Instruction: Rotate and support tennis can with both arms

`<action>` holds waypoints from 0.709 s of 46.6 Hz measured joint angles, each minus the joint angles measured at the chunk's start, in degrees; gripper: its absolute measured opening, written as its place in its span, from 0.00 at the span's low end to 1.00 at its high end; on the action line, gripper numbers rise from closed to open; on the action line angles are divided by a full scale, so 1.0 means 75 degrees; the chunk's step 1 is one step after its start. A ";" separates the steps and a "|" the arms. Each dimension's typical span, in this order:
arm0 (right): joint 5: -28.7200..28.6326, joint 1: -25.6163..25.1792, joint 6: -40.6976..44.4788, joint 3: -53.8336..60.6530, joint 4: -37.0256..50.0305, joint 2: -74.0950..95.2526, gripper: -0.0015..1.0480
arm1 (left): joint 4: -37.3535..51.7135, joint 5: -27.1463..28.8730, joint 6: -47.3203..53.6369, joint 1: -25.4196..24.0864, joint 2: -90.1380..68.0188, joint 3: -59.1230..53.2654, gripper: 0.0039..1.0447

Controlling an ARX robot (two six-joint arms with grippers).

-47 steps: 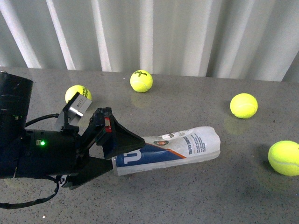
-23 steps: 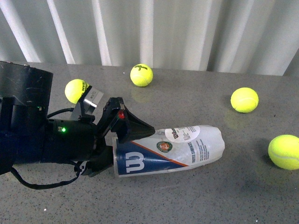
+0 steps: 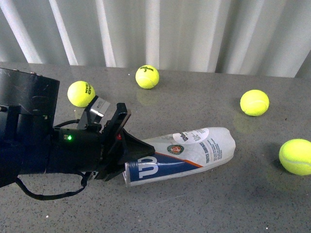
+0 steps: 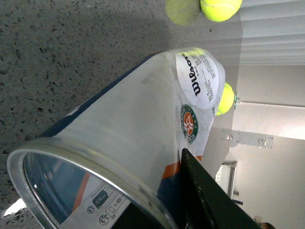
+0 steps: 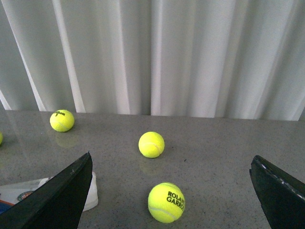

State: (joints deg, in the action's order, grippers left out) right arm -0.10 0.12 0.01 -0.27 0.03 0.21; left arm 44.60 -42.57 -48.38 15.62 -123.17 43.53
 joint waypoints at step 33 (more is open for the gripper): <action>0.0000 0.0000 -0.0003 0.0000 0.0000 0.0000 0.93 | -1.0016 0.2871 0.8722 0.0799 0.4202 0.3206 0.03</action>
State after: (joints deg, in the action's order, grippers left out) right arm -0.10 0.12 -0.01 -0.27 0.03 0.21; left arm -30.52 -21.04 17.04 21.61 -91.66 67.57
